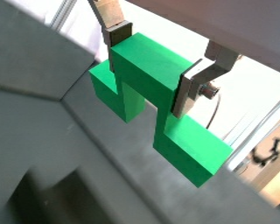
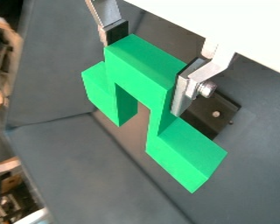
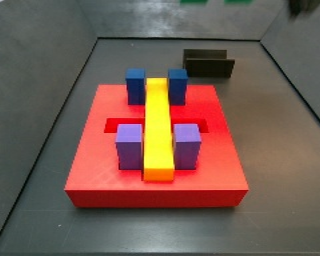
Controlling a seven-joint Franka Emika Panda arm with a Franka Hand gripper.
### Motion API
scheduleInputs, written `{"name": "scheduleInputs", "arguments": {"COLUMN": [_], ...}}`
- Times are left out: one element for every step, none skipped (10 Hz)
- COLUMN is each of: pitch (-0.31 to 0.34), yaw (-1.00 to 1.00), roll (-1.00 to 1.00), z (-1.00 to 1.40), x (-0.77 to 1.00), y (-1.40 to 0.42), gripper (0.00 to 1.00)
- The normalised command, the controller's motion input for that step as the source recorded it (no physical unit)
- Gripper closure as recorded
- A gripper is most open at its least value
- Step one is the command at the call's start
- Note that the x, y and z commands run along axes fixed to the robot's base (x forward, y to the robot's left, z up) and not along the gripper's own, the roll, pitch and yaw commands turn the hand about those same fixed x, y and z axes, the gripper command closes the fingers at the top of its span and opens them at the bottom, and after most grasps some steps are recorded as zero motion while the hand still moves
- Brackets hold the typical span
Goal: Pick up the green object. Move up. Place the green object on the fixture. Regrasp the green object. Move to above the board. Insert the green object.
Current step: Move to above the board.
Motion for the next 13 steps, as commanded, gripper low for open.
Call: {"name": "scheduleInputs", "arguments": {"pitch": [-0.024, -0.007, -0.001, 0.028, 0.076, 0.078, 0.064, 0.068, 0.074, 0.075, 0.078, 0.082, 0.074], "yaw": [0.0, -0.01, -0.02, -0.01, -0.1, -0.1, -0.09, -0.09, -0.08, -0.08, -0.07, -0.07, -0.05], "roll": [-0.02, -0.02, 0.0, 0.01, -1.0, -1.0, -1.0, -1.0, -1.0, -1.0, -1.0, -1.0, -1.0], "z": [1.4, 0.77, 0.5, 0.18, 0.3, 0.27, 0.3, 0.27, 0.28, 0.29, 0.09, 0.04, 0.02], "x": [-0.05, -0.02, 0.0, 0.02, -0.98, -0.99, -1.08, -1.1, -1.09, -1.11, -0.43, -0.25, -0.07], "y": [0.0, -0.01, -0.01, -0.01, -1.4, -1.4, -1.4, -1.4, -1.4, -1.4, -0.49, -0.26, -0.05], "gripper": [1.0, 1.0, 1.0, 1.0, 1.0, 1.0, 1.0, 1.0, 1.0, 1.0, 1.0, 1.0, 1.0]}}
